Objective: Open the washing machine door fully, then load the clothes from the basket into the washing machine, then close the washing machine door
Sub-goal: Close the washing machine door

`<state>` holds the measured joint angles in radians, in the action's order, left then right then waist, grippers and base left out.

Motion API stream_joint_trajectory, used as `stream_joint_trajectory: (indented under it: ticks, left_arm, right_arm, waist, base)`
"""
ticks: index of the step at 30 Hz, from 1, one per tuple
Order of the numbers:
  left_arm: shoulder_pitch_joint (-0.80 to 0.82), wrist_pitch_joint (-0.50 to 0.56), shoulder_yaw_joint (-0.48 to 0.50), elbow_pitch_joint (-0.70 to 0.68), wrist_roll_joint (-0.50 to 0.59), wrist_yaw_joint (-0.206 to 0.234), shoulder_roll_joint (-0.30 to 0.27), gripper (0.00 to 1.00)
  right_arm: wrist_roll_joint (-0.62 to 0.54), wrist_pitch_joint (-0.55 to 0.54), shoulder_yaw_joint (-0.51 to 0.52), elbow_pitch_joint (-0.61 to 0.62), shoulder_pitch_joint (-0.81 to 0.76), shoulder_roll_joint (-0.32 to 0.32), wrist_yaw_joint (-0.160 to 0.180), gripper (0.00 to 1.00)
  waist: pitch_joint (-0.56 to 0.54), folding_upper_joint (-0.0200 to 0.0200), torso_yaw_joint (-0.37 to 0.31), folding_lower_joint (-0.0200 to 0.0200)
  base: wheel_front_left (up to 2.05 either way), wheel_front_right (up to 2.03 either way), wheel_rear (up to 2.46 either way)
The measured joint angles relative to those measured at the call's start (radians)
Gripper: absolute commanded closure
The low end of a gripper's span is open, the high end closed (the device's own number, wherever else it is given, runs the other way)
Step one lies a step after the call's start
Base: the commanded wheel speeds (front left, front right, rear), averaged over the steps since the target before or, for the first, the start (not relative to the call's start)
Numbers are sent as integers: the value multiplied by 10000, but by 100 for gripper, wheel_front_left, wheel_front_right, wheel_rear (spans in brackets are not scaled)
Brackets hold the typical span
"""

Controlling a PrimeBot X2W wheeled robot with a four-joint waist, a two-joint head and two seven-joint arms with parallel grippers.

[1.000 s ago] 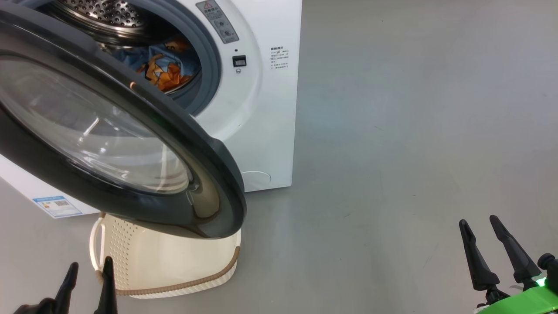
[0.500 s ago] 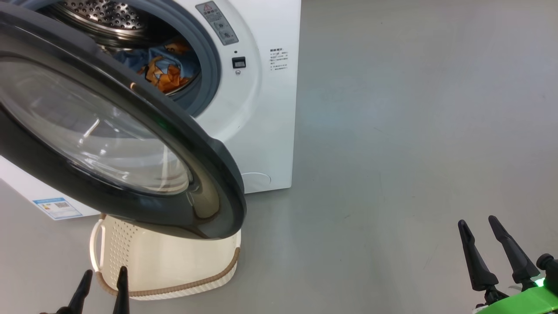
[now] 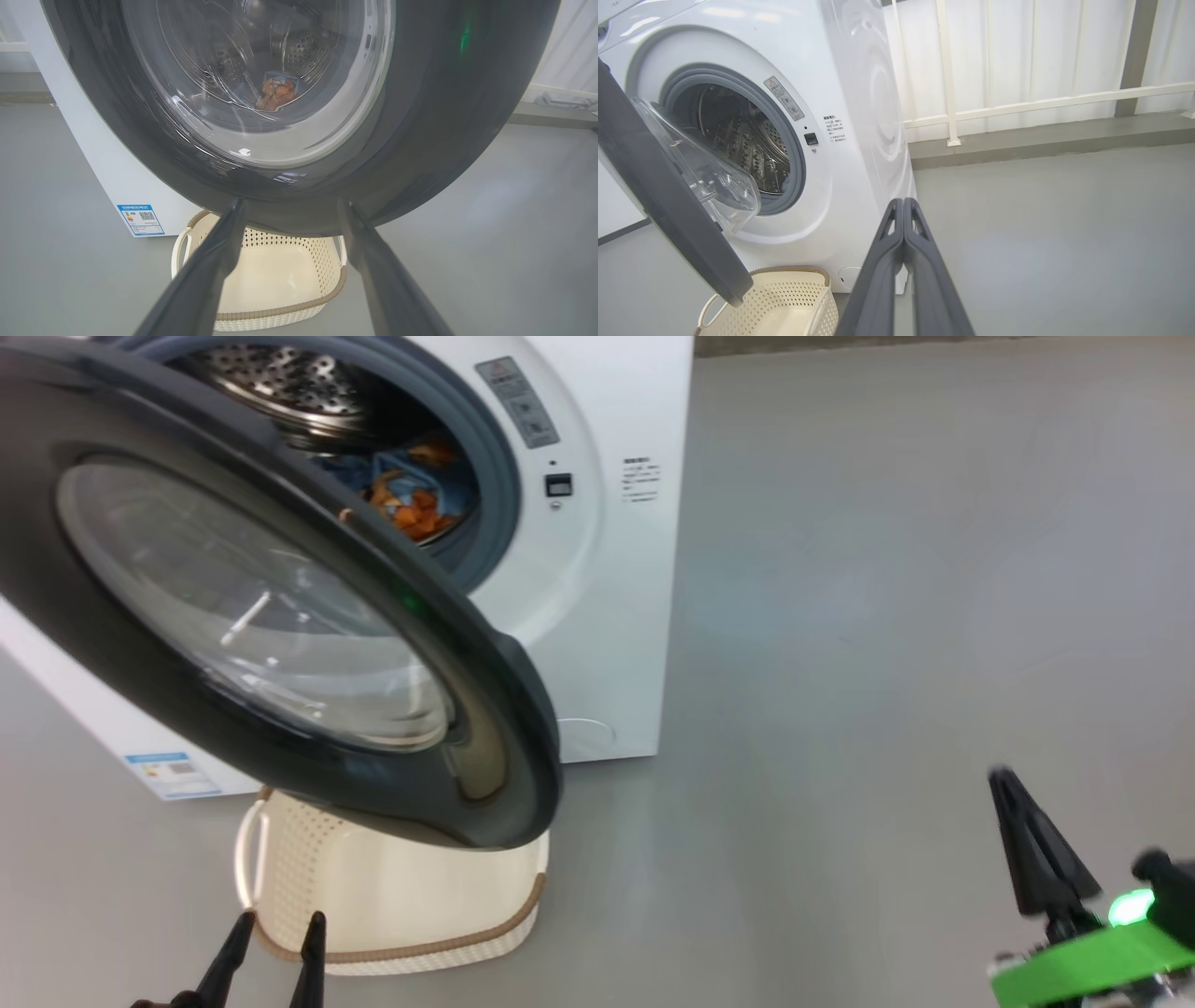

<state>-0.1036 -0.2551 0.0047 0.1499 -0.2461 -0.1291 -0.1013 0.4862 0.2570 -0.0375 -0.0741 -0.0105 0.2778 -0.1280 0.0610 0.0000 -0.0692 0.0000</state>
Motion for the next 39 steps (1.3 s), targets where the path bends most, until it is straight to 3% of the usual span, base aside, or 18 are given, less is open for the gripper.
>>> stream_joint_trajectory:
  ticks: [14, 21, 26, 31, 39]
  left_arm:
    - [1, 0, -368, -305, 2, 0, 59, 0]
    - [2, 0, -748, -370, 4, 0, 203, 0]
    - [5, 0, -941, -372, 4, 0, 253, 0]
    - [14, -2, -1108, -359, 2, 0, 318, 0]
    - [195, 0, -1444, -313, -61, 0, 474, 0]
  right_arm:
    - [290, 2, -1555, 1743, 3478, -305, 0, 100]
    - [527, 2, -3043, 2366, 4090, -560, 0, 100]
    - [642, 2, -4627, 1854, 4097, -575, 0, 100]
    - [773, 2, -5582, 1057, 3944, -477, 0, 100]
    - [838, 2, -5745, 153, 3372, -209, 0, 100]
  waist:
    - [-314, 0, 1298, 0]
    - [-402, 0, 2004, 0]
    - [-369, 0, 2525, 0]
    - [-219, 0, 2842, 1]
    - [163, 0, 3132, 0]
  base:
    - [0, 0, 0]
    - [0, 0, 0]
    - [0, 0, 0]
    - [0, 0, 0]
    - [0, 0, 0]
